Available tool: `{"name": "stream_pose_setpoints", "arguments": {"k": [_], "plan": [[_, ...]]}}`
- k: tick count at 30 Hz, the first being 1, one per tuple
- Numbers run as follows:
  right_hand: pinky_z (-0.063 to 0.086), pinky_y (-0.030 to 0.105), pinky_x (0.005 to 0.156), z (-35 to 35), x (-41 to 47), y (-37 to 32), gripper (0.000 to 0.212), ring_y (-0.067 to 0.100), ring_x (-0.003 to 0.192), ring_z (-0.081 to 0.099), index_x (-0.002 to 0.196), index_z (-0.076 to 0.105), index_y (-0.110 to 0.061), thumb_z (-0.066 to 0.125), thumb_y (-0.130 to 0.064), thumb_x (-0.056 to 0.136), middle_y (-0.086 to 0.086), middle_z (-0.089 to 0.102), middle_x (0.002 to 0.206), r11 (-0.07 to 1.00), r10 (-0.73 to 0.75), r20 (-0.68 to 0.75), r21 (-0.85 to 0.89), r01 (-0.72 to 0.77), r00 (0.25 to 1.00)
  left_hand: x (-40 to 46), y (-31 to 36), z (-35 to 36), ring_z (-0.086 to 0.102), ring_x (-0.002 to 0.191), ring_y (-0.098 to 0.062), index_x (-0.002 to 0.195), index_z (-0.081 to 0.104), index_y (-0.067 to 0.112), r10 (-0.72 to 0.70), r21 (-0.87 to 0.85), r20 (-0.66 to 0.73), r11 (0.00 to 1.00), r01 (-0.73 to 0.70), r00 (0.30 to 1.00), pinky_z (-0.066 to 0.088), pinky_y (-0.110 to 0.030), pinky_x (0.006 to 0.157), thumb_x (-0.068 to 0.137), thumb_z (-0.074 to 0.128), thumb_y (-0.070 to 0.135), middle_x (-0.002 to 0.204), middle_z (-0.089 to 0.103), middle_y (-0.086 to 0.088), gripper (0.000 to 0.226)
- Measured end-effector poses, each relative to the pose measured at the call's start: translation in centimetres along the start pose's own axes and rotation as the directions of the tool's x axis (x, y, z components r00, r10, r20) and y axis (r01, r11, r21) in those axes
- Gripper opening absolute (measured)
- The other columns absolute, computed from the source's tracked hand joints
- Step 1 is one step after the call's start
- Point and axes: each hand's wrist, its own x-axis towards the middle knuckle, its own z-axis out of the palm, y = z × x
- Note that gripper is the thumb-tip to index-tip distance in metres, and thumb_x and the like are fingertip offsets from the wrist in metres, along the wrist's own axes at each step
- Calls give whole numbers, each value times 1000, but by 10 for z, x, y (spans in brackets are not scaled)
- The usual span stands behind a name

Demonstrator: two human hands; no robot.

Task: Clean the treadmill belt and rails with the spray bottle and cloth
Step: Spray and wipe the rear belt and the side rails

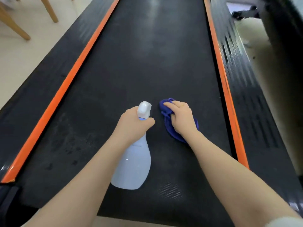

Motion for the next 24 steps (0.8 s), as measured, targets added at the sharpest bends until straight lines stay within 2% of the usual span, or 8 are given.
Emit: {"name": "stream_pose_setpoints", "arguments": {"k": [2,5,8,13,14,18,20,24], "plan": [[49,45,73,-2,-20,-6,41,42,90,57,107,69,-7,45,3,74,12,67,104,999,30,-1,-28,-30,1000,-3,4,5,29,59,-15,72,35,10,47,12,-4,999,-47,999,25,-25,55,81,54,13,65,33,3,21],[47,34,60,-17,-85,-5,45,31,75,58,103,70,-14,37,-8,73,5,67,101,955,-285,32,-81,287,958,-5,14,14,34,62,-13,74,42,8,63,-58,-76,996,-67,995,28,-23,56,79,54,11,70,40,3,13],[47,33,58,-32,-91,29,43,30,73,59,102,70,-14,39,-9,73,7,67,102,922,-363,37,-129,365,931,-3,29,33,36,63,-12,75,40,10,67,-112,-104,991,-79,992,28,-22,55,79,53,10,72,40,6,14],[43,43,72,-40,-25,73,42,44,97,55,113,67,-11,52,4,77,14,62,117,971,171,-37,-166,-174,985,-7,53,68,38,61,-10,71,35,19,115,28,8,993,-116,993,31,-24,55,78,55,13,71,41,8,22],[43,44,71,-40,-29,71,42,44,94,55,111,67,-11,52,3,75,14,63,115,978,140,-48,-149,-146,989,-6,55,72,38,60,-11,70,34,19,126,66,25,990,-127,992,31,-25,55,77,55,14,70,42,8,23],[47,39,64,-37,-91,72,44,34,82,55,105,67,-15,37,-7,73,9,65,105,934,-351,13,-60,351,936,3,59,78,42,65,-15,78,46,6,137,85,17,987,-138,990,35,-26,58,74,57,15,73,49,1,14],[47,36,67,-43,-84,89,44,32,83,54,106,66,-16,36,-9,73,9,65,107,907,-412,32,-87,413,911,9,62,80,38,63,-14,77,45,4,137,12,-29,990,-137,990,31,-23,56,75,55,12,71,45,2,13],[51,39,62,-44,-22,114,32,38,68,59,94,68,-4,44,-10,73,16,65,91,972,-79,-190,-234,33,979,15,67,88,36,64,-14,78,44,2,167,-12,-30,986,-168,985,30,-23,56,75,54,9,73,43,0,12]]}}
